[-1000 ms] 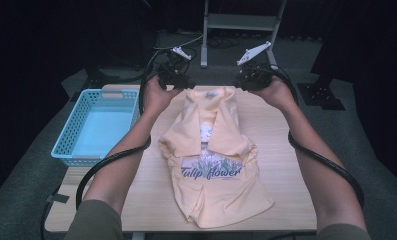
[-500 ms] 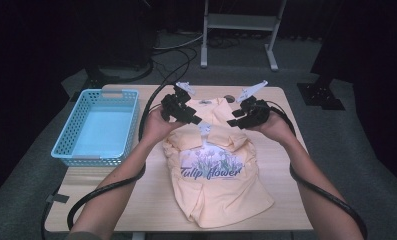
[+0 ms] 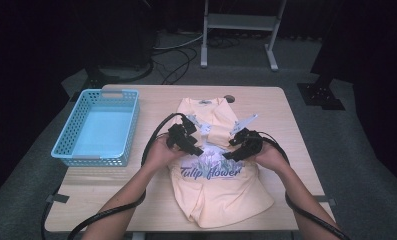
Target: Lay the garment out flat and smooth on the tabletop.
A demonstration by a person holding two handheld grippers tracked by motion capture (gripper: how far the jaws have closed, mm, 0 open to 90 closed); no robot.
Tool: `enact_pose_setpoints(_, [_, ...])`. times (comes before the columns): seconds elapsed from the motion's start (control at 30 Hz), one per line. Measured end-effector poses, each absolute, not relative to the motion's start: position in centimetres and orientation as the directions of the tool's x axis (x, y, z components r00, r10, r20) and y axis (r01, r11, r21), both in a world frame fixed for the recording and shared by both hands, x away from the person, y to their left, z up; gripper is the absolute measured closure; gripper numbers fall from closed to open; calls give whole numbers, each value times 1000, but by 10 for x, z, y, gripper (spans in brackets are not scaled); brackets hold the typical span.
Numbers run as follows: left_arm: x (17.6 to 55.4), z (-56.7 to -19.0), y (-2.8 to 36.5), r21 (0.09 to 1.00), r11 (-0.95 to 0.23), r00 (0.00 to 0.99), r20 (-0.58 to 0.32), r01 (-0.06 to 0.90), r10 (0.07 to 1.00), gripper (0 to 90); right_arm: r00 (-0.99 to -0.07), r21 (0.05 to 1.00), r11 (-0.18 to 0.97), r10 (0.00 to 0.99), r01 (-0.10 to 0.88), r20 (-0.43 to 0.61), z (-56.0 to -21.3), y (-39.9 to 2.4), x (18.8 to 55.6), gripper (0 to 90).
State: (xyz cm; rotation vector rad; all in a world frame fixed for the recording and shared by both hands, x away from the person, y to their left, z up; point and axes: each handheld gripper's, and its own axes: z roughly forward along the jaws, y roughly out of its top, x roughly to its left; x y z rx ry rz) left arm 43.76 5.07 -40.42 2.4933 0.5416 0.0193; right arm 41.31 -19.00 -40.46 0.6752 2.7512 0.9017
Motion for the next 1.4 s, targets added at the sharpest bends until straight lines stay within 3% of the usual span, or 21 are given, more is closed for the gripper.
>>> enact_pose_setpoints(0.27, [426, -415, 49, 531, -766, 923, -89, 363, 375, 378, -878, 584, 716, 479, 383, -11, -424, -187, 406, 322])
enact_pose_setpoints(0.73, [394, -415, 53, 498, -812, 937, -5, 305, 349, 359, -880, 603, 706, 475, 371, -14, -427, -186, 387, 311])
enact_pose_setpoints(1.4, [335, -415, 66, 483, -840, 959, 1, 247, 282, 326, -892, 581, 729, 452, 361, -13, -426, -171, 327, 289])
